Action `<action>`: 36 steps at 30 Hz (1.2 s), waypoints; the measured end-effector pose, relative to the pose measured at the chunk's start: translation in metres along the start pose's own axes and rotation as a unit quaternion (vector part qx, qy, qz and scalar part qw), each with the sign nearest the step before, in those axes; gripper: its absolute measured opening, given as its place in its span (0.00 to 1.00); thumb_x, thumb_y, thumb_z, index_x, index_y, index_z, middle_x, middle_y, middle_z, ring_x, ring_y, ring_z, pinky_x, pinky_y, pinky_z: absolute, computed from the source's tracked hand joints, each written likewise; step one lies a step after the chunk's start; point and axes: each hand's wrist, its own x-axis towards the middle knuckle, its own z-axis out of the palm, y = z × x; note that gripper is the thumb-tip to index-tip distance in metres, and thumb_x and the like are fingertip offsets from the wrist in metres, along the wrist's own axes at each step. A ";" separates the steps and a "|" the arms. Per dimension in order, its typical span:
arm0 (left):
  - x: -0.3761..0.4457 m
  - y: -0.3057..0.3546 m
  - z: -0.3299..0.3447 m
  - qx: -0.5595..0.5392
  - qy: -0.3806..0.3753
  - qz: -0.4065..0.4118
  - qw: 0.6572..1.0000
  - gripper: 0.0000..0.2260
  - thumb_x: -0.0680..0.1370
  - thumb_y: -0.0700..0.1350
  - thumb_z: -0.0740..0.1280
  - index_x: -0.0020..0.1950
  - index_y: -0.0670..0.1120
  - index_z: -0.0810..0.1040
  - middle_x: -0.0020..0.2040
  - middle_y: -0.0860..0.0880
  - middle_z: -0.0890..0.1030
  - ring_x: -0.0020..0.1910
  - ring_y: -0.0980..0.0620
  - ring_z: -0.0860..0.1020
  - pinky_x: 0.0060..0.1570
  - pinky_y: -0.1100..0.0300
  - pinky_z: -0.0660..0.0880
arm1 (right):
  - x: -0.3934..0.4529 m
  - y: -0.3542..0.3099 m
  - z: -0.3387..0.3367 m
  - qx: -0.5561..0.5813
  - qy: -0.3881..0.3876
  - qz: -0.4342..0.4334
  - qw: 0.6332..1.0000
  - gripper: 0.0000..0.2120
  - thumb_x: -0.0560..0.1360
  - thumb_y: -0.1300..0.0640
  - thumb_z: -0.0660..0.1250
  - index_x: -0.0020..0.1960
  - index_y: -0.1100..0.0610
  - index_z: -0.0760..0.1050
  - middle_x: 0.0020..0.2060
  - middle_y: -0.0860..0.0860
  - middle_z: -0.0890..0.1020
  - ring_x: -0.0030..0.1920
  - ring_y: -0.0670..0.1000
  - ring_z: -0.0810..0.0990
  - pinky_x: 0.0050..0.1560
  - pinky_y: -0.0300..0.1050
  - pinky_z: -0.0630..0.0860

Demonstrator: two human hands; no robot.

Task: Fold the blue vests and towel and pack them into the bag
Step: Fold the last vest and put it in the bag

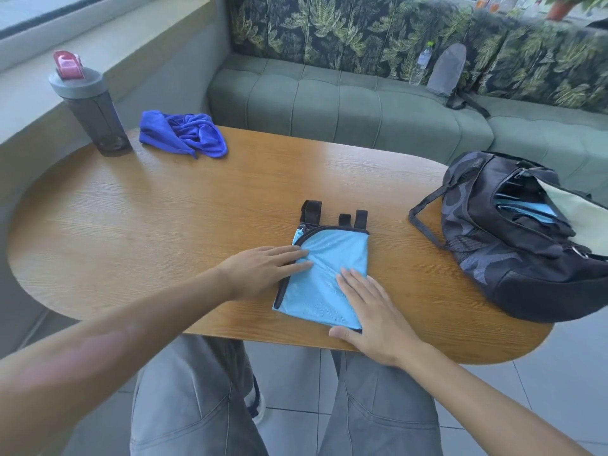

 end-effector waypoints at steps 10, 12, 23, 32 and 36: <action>-0.041 0.036 0.009 0.032 0.048 0.014 0.998 0.30 0.83 0.60 0.46 0.84 0.53 0.50 0.82 0.40 0.59 0.81 0.42 0.57 0.79 0.52 0.53 | -0.021 0.000 0.004 0.004 -0.006 -0.058 0.998 0.46 0.77 0.24 0.53 0.83 0.49 0.42 0.82 0.41 0.43 0.80 0.41 0.38 0.81 0.52 0.44; -0.051 0.050 0.013 0.048 0.046 0.028 0.997 0.31 0.82 0.61 0.50 0.84 0.57 0.46 0.81 0.36 0.57 0.80 0.38 0.56 0.79 0.48 0.56 | -0.029 -0.001 0.005 0.013 0.000 -0.068 0.998 0.43 0.78 0.28 0.55 0.83 0.49 0.44 0.82 0.40 0.44 0.80 0.41 0.40 0.81 0.51 0.45; -0.045 0.089 0.029 0.105 0.074 -0.014 0.992 0.44 0.75 0.46 0.69 0.83 0.60 0.45 0.78 0.32 0.59 0.72 0.29 0.65 0.70 0.40 0.69 | -0.042 -0.014 0.017 0.113 0.094 0.011 0.989 0.33 0.77 0.61 0.67 0.80 0.52 0.62 0.78 0.41 0.61 0.78 0.40 0.55 0.79 0.47 0.57; -0.047 0.075 0.034 0.119 0.102 -0.012 0.988 0.32 0.83 0.58 0.60 0.84 0.55 0.50 0.77 0.37 0.65 0.71 0.35 0.68 0.67 0.44 0.72 | -0.047 0.013 0.024 -0.139 0.170 -0.133 0.966 0.24 0.75 0.67 0.64 0.71 0.60 0.75 0.71 0.54 0.75 0.72 0.55 0.73 0.72 0.49 0.67; -0.044 0.079 0.031 0.105 0.111 -0.021 0.988 0.27 0.82 0.55 0.59 0.81 0.50 0.61 0.73 0.38 0.70 0.70 0.35 0.70 0.67 0.43 0.72 | -0.053 0.017 0.021 -0.147 0.143 -0.120 0.971 0.26 0.75 0.61 0.55 0.72 0.59 0.74 0.74 0.53 0.72 0.73 0.54 0.72 0.71 0.50 0.66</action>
